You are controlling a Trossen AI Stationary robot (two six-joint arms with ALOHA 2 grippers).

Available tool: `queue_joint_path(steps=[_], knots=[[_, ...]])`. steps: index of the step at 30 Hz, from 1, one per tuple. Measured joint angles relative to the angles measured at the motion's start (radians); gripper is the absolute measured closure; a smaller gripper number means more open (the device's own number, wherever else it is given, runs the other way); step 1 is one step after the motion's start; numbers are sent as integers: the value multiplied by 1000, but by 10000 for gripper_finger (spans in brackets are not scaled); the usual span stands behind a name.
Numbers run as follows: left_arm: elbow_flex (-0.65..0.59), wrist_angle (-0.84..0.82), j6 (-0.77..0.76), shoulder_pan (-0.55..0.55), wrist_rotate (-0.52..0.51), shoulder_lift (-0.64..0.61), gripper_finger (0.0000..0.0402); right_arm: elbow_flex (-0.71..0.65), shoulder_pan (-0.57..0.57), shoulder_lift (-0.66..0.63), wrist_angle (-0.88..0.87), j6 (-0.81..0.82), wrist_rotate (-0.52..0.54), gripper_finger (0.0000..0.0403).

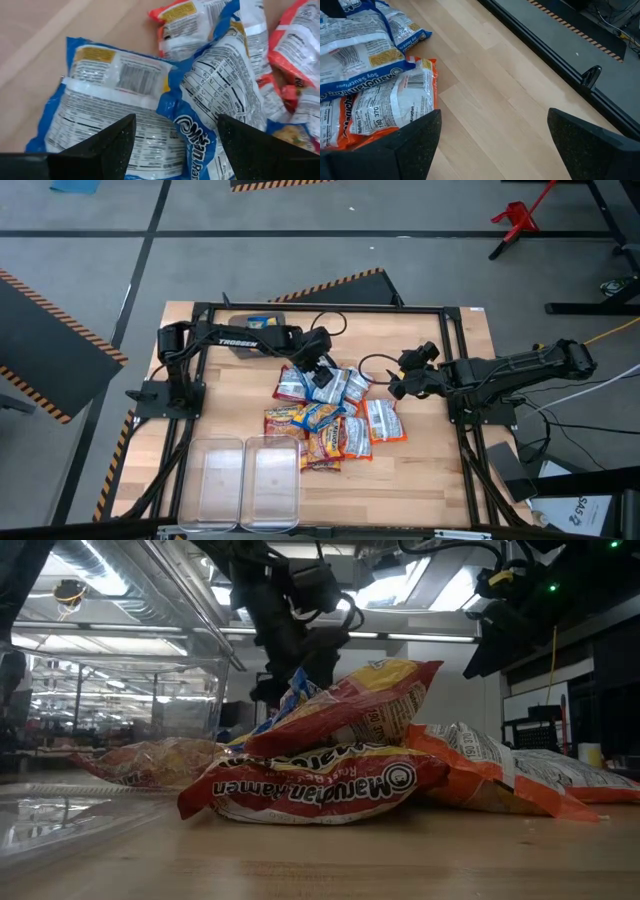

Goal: Sort Maruchan noodles
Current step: Put the blue noodle pack into the black bin

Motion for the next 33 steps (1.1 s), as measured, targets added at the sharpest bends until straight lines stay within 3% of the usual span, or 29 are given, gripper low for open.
queue_joint_path(steps=[7,21,26,33], knots=[[0,65,-19,0,86,0,127,0,0,0,0,0,0,52],[0,154,-35,-30,163,36,130,0,0,0,-1,-2,0,52],[-1,169,-60,-44,176,46,156,0,0,0,-1,-2,0,52],[0,194,-88,-47,178,46,221,0,0,0,0,-2,0,52]])
